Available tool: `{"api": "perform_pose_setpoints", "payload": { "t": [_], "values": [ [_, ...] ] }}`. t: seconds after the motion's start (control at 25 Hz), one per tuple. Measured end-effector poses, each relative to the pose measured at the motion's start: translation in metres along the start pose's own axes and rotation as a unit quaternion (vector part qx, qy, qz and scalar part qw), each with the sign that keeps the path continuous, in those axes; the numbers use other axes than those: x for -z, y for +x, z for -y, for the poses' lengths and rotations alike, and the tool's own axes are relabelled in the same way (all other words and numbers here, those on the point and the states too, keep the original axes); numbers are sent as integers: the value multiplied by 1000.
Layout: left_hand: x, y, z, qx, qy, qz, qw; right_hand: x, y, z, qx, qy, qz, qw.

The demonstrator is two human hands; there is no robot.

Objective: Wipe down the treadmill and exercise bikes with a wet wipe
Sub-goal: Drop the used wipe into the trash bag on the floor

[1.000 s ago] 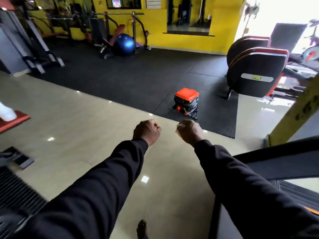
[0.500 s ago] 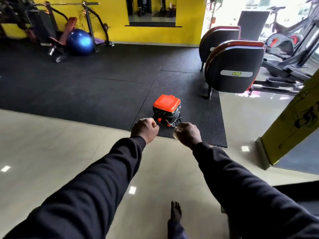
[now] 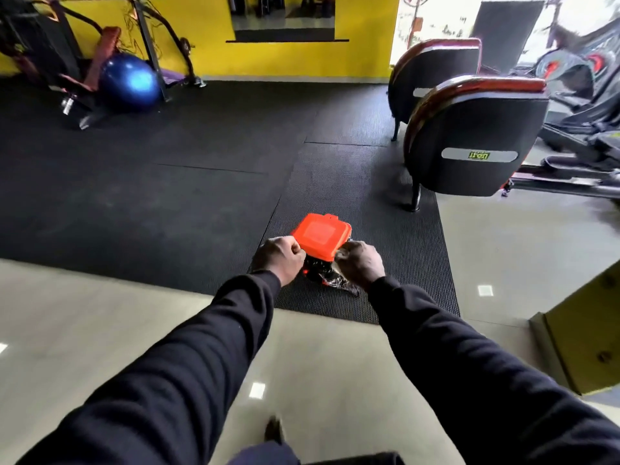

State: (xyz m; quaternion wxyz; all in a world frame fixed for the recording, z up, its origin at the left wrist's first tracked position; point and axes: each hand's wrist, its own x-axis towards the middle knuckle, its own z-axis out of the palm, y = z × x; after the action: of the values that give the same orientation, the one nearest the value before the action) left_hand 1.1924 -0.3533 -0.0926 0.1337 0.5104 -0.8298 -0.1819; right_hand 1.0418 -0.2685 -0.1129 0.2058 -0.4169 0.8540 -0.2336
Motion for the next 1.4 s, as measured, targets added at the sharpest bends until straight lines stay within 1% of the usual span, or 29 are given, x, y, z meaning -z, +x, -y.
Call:
{"api": "perform_pose_setpoints", "payload": {
  "t": [0.16,0.32,0.44,0.52,0.56,0.64,0.72,0.88,1.0,1.16,1.4],
  "values": [
    [-30,121,9,-23,3,13,1000,-11,119,2,-35,8,-8,999],
    [-57,242,25,-23,13,65,998,-23,218,11,-77,1,-1,997],
    [-76,302,22,-9,15,109,994,-22,272,13,-103,15,-3,995],
    [-91,339,14,-4,21,141,990,-22,310,9,-106,23,9,994],
    [-97,358,10,2,25,149,989,-22,330,6,-107,23,17,994],
    [-111,394,3,11,22,140,990,-20,372,-4,-107,25,19,994],
    [-119,420,-6,24,28,135,990,-16,405,-11,-106,38,25,993],
    [-131,464,-23,39,41,140,989,-12,454,-14,-103,37,61,992],
    [-143,495,-32,37,46,146,988,-7,488,-17,-101,38,64,992],
    [-154,528,-36,36,58,150,986,-4,522,-18,-100,42,59,992],
    [-170,560,-29,39,35,170,984,-23,554,-14,-113,39,93,988]
  ]
}}
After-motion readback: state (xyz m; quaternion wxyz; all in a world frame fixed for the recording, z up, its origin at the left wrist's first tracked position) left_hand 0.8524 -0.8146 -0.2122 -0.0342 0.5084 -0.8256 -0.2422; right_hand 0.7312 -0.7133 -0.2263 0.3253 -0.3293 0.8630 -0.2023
